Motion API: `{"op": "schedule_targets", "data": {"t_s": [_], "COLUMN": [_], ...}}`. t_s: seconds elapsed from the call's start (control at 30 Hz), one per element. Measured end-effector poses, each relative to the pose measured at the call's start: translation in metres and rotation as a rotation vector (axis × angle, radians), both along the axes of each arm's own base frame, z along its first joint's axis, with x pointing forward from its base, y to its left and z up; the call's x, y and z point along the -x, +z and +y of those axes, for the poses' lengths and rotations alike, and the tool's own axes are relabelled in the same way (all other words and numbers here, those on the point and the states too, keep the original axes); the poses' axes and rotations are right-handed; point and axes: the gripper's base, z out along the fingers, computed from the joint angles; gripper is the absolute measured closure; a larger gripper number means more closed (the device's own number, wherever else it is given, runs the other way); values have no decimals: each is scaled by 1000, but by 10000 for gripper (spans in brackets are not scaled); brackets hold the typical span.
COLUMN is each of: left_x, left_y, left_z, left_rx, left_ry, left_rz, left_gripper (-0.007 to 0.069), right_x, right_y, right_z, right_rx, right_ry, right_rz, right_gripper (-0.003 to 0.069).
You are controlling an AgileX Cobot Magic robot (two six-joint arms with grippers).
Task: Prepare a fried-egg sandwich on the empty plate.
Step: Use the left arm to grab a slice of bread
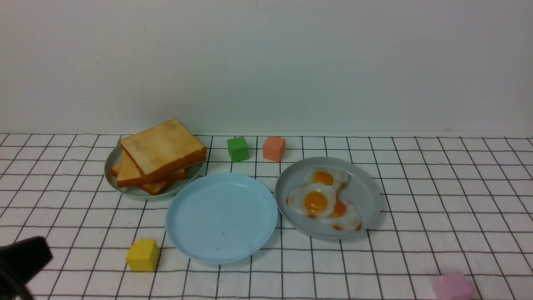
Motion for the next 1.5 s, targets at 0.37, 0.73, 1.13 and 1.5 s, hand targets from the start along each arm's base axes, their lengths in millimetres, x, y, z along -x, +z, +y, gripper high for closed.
{"op": "schedule_targets", "data": {"t_s": [0.37, 0.73, 1.13, 1.5], "left_x": [-67, -77, -207, -338], "left_y": [-4, -13, -14, -53], "left_z": [-28, -48, -77, -62], "left_rx": [-146, -281, -536, -691], "left_ry": [-175, -326, -314, -325], "left_rz": [333, 368, 422, 460], "left_gripper": [614, 638, 638, 624], "right_x": [-1, -3, 4, -12], "right_y": [1, 24, 168, 194], "right_z": [2, 7, 39, 47], "right_rx": [-99, -718, -82, 88], "right_ry": [-9, -61, 468, 647], "right_rz": [-15, -188, 76, 189], "right_gripper": [419, 449, 668, 653]}}
